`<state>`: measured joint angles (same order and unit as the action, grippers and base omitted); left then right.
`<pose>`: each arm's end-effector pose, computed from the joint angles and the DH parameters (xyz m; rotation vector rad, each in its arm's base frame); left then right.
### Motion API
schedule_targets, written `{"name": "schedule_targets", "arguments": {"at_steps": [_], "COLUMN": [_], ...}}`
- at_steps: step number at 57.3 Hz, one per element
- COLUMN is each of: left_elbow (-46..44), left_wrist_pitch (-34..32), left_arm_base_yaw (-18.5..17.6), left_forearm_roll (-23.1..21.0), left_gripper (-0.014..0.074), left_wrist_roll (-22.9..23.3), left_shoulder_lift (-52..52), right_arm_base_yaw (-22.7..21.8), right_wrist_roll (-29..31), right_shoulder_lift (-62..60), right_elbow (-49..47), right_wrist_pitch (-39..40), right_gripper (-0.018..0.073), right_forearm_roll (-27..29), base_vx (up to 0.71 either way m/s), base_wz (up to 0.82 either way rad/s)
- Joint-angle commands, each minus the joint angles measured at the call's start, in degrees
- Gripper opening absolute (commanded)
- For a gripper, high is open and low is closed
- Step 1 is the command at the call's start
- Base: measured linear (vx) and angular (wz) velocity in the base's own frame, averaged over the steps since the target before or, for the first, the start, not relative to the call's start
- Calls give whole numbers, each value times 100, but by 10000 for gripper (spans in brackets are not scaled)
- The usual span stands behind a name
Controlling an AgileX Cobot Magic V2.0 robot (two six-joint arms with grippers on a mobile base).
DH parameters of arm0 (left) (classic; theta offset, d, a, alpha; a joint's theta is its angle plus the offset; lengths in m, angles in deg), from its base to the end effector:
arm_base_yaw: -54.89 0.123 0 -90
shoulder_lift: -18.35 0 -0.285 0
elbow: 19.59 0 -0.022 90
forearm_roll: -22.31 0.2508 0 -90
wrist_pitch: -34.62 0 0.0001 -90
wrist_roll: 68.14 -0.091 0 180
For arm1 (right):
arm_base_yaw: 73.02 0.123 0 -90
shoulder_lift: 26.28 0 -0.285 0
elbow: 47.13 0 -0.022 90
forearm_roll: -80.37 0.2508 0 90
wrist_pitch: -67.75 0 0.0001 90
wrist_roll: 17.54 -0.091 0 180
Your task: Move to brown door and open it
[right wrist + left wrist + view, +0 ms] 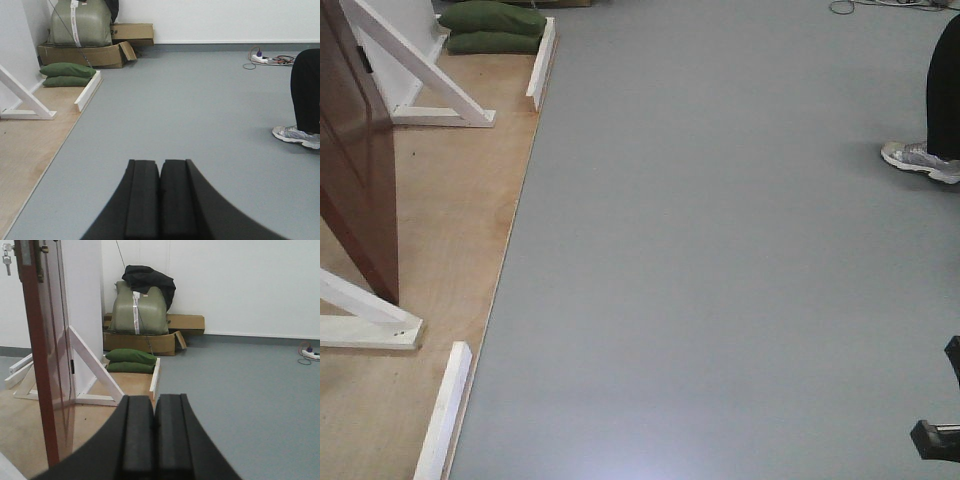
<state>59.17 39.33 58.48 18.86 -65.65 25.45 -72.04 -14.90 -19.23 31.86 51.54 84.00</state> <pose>0.0567 0.0031 0.1973 -0.1273 1.5756 -0.0358 0.0547 0.0026 0.1779 -0.0148 1.7841 0.0387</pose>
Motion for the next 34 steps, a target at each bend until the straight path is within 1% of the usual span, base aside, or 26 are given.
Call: {"name": "schedule_targets", "arguments": {"at_steps": [1, 34], "left_elbow": [-143, -143], "left_wrist_pitch": [-471, -471], "left_arm_base_yaw": [3, 3], "left_forearm_roll": [-15, -15], "left_gripper": [-3, -3], "left_wrist_roll": [23, 23], "left_shoulder_lift": [-88, -88], "right_arm_base_yaw": [-8, -8], "right_wrist_roll": [32, 32], "right_shoulder_lift": [-68, -68], "right_elbow": [28, 28], "right_wrist_pitch": [466, 466], "right_gripper": [0, 0], "right_forearm_roll": [-4, -4], "base_vx": [39, 36], "base_wz": [-3, -4]}}
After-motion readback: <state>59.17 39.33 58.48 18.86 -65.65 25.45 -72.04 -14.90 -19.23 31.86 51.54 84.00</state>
